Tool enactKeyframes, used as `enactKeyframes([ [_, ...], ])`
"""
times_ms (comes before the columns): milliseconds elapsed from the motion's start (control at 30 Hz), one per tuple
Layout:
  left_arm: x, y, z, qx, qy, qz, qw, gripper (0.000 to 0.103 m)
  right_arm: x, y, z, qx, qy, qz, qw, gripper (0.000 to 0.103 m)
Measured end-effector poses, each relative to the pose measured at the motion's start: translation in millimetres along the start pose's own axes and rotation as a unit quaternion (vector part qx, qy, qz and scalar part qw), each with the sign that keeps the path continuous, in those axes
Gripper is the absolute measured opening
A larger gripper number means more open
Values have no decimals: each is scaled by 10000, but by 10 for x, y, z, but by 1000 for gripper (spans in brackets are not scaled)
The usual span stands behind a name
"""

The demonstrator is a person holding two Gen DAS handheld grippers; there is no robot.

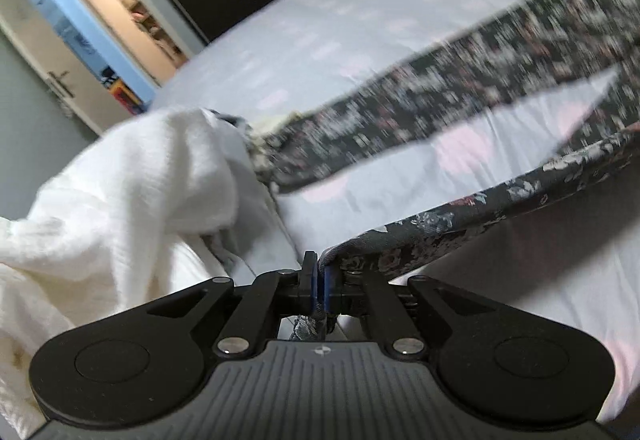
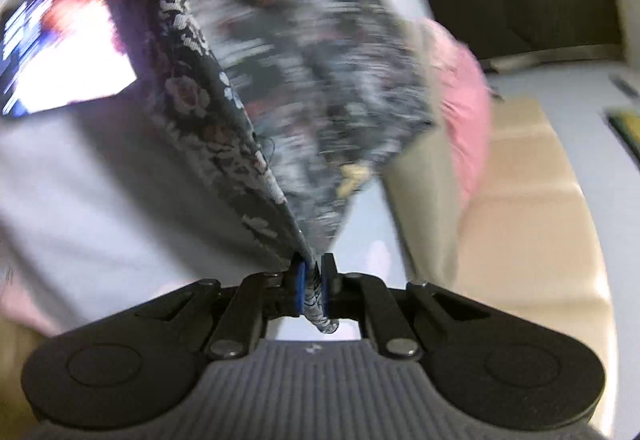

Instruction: Fold clothes

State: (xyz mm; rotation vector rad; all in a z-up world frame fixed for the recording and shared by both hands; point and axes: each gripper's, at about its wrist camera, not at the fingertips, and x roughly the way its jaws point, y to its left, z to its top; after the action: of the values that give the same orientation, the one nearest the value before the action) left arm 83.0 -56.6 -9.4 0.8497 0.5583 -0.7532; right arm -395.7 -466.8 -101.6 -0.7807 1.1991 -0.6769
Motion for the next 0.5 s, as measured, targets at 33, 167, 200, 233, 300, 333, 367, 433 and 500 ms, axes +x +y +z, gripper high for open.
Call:
enactKeyframes([
  [33, -13, 50, 57, -117, -60, 38, 9999, 1, 2, -87, 48, 223, -48, -72, 9997, 8],
  [167, -2, 239, 306, -482, -222, 193, 9984, 1, -7, -424, 251, 1013, -284, -341, 9939, 8],
  [200, 21, 271, 376, -496, -230, 260, 9982, 1, 5, -505, 311, 1164, -344, -401, 9918, 8],
  [233, 45, 303, 446, -511, -238, 327, 9979, 1, 16, -586, 372, 1315, -404, -460, 9894, 8],
  [300, 109, 353, 590, -511, -237, 453, 9974, 1, 96, -756, 508, 1585, -486, -530, 9847, 8],
  [333, 151, 368, 664, -494, -225, 509, 9972, 1, 131, -823, 573, 1692, -508, -563, 9827, 8],
  [367, 194, 384, 738, -477, -214, 566, 9970, 1, 171, -887, 630, 1799, -520, -577, 9806, 8],
  [433, 290, 407, 874, -442, -189, 671, 9966, 1, 257, -1008, 735, 2011, -529, -579, 9764, 8],
  [500, 423, 417, 1012, -418, -133, 767, 9961, 1, 356, -1111, 818, 2185, -506, -568, 9729, 8],
])
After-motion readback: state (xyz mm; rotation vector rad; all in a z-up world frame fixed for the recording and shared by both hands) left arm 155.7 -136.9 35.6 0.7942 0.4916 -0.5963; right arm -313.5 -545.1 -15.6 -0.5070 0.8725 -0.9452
